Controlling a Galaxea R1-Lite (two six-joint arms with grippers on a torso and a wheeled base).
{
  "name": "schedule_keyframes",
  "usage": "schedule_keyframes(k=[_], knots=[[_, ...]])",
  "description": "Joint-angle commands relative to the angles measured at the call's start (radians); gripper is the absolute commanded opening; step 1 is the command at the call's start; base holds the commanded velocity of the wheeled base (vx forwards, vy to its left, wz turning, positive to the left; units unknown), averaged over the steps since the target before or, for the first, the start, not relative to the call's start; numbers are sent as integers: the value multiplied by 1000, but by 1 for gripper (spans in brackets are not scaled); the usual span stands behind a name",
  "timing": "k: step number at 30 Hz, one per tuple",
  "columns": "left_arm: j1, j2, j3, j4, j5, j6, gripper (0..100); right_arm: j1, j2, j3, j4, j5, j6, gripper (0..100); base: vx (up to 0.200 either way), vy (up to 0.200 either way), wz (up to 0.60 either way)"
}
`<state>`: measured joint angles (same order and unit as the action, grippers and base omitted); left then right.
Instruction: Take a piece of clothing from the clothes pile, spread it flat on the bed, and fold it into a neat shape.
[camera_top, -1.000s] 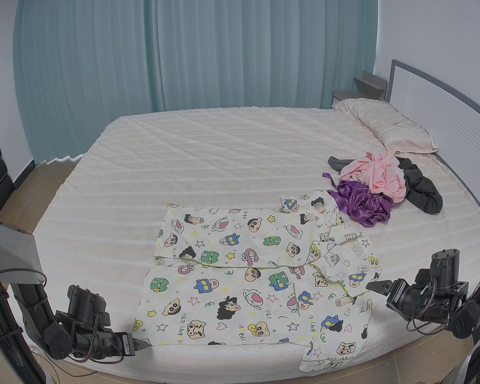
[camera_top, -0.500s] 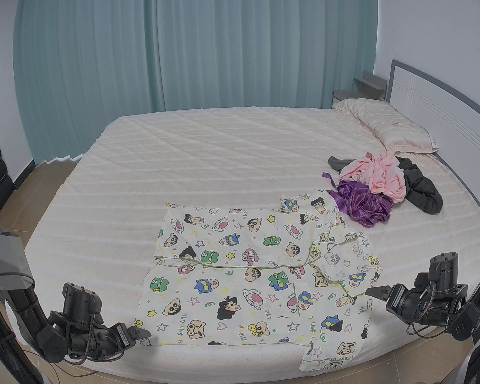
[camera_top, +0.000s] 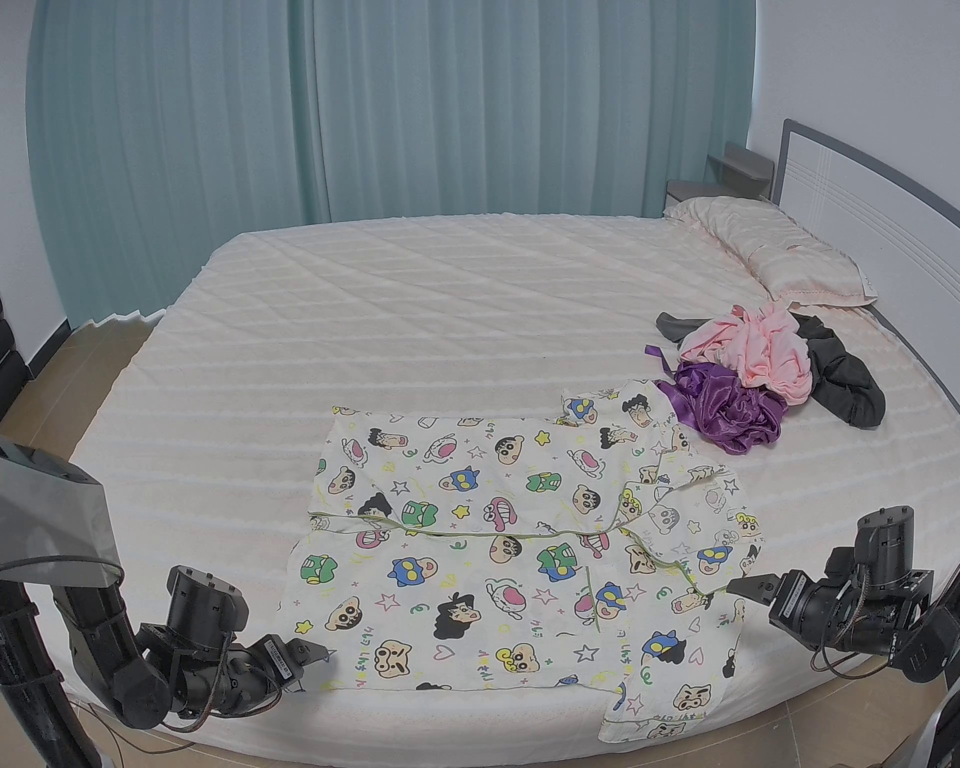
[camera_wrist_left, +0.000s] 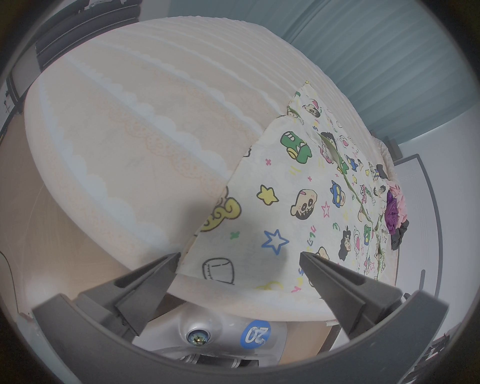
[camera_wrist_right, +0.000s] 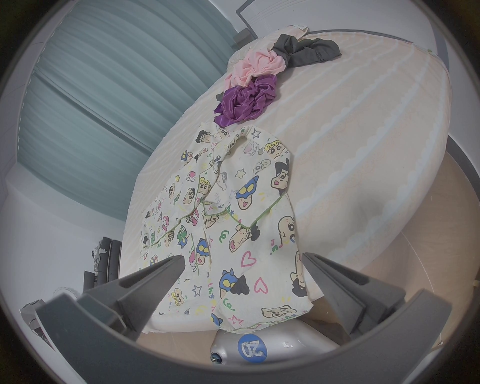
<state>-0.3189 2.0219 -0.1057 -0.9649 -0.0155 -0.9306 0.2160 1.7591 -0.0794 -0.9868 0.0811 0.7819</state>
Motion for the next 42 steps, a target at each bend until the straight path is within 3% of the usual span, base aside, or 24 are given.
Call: schedule_keyframes(k=[1,7,8,15,31,42], knots=[[-6,46,-3,-20,2,-4,100,2,0,0,-1,0,0,100,0,0,0],[-6,46,-19,-21,11,-33,100,2,2,0,0,0,0,100,0,0,0],[-6,46,-19,-21,11,-33,0,2,2,0,0,0,0,100,0,0,0],[-9,47,-11,-20,97,-40,0,0,2,1,-1,-1,2,100,0,0,0],[-9,29,-11,-78,97,-56,0,-24,166,-28,-53,8,-12,100,0,0,0],[1,29,-11,-133,95,-60,0,-38,422,-112,-219,14,-227,100,0,0,0]])
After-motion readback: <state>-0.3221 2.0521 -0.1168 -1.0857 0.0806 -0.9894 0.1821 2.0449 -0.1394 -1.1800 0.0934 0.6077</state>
